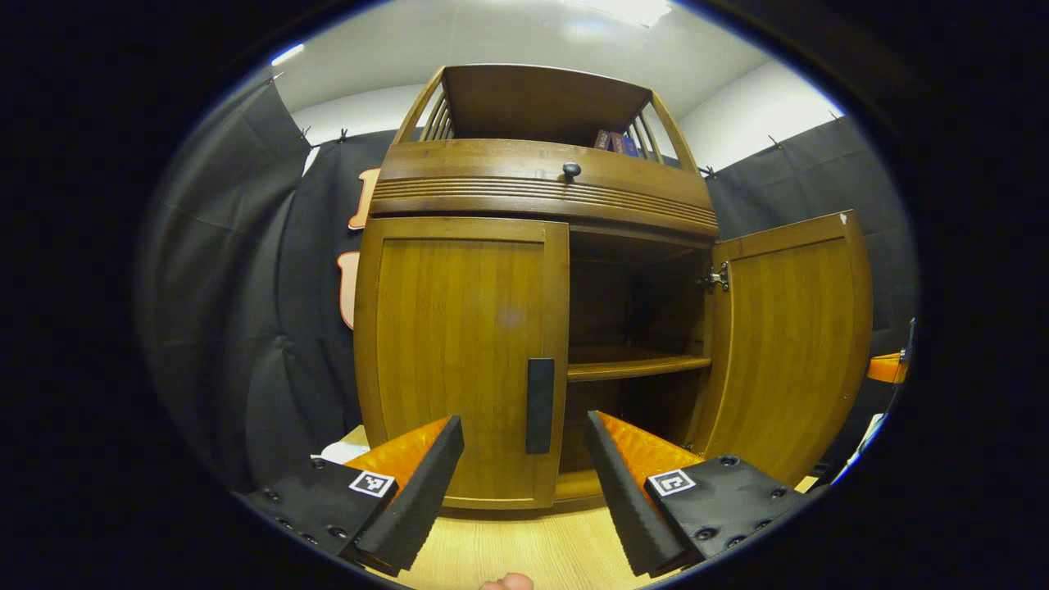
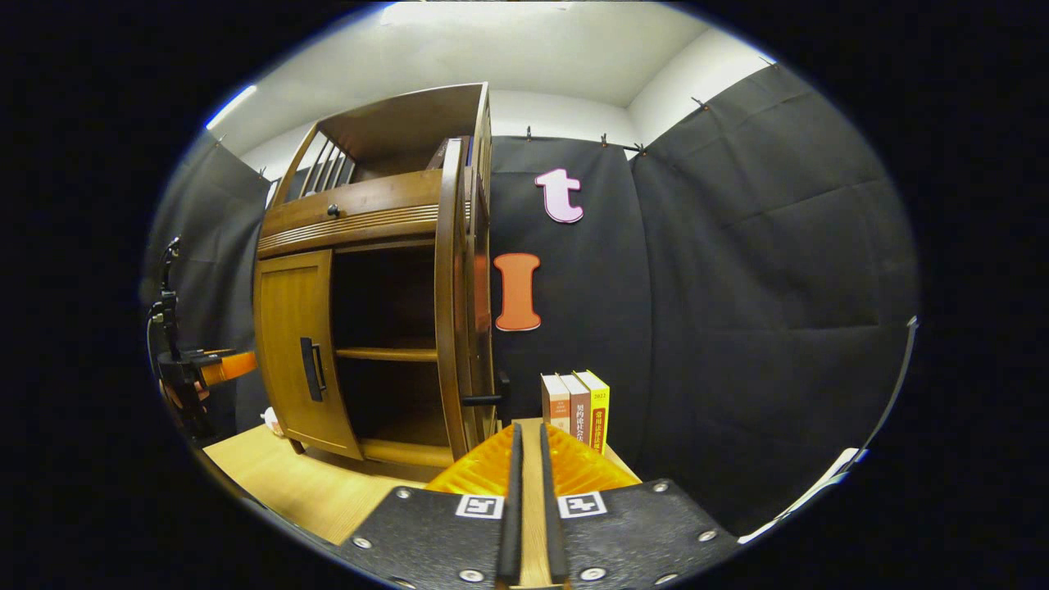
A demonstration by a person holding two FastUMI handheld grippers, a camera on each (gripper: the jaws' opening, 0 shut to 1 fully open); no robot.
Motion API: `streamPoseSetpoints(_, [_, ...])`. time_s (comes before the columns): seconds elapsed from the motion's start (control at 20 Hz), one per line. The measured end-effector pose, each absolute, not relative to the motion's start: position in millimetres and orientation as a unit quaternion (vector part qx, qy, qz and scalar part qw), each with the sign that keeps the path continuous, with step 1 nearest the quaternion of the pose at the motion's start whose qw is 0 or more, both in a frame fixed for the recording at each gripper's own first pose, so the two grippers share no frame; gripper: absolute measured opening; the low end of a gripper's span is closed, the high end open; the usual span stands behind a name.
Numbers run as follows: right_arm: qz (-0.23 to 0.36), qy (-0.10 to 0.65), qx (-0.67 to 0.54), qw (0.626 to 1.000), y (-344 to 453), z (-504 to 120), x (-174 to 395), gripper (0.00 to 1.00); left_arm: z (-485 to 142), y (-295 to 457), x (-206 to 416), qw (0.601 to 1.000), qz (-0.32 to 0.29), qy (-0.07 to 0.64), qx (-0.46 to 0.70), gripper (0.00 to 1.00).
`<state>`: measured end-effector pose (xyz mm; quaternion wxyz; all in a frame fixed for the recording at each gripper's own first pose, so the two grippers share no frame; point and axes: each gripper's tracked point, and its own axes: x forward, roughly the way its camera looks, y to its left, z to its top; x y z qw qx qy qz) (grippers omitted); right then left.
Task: Open the right door of the double-door shoe cabinet with the right hand, and open the left door with the left hand.
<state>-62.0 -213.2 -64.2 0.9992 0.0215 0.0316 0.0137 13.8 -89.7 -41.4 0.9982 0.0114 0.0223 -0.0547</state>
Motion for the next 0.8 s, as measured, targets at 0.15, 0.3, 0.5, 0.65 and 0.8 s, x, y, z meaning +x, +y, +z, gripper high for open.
streamPoseSetpoints(0.15, [0.010,0.018,0.016,1.000,-214.5,-59.8,-58.2,0.41,-44.1,-89.3,14.6,0.999,-0.044,0.028,0.014,0.94])
streamPoseSetpoints(0.3, [0.010,0.012,0.009,1.000,-214.5,-57.9,-56.0,0.73,-45.3,-89.7,15.2,0.999,-0.035,0.033,0.013,0.94])
streamPoseSetpoints(0.5, [0.006,0.002,0.014,1.000,-222.4,-53.0,-52.7,0.96,-51.9,-92.4,31.6,0.998,-0.028,0.051,0.004,0.95])
streamPoseSetpoints(0.65, [0.002,0.000,0.016,1.000,-227.5,-53.9,-53.2,0.92,-59.5,-100.7,50.3,0.998,-0.028,0.058,0.018,0.94])
streamPoseSetpoints(0.8, [-0.004,0.005,0.018,1.000,-231.7,-55.7,-53.8,0.92,-60.1,-109.4,73.4,0.998,-0.028,0.049,0.028,0.96])
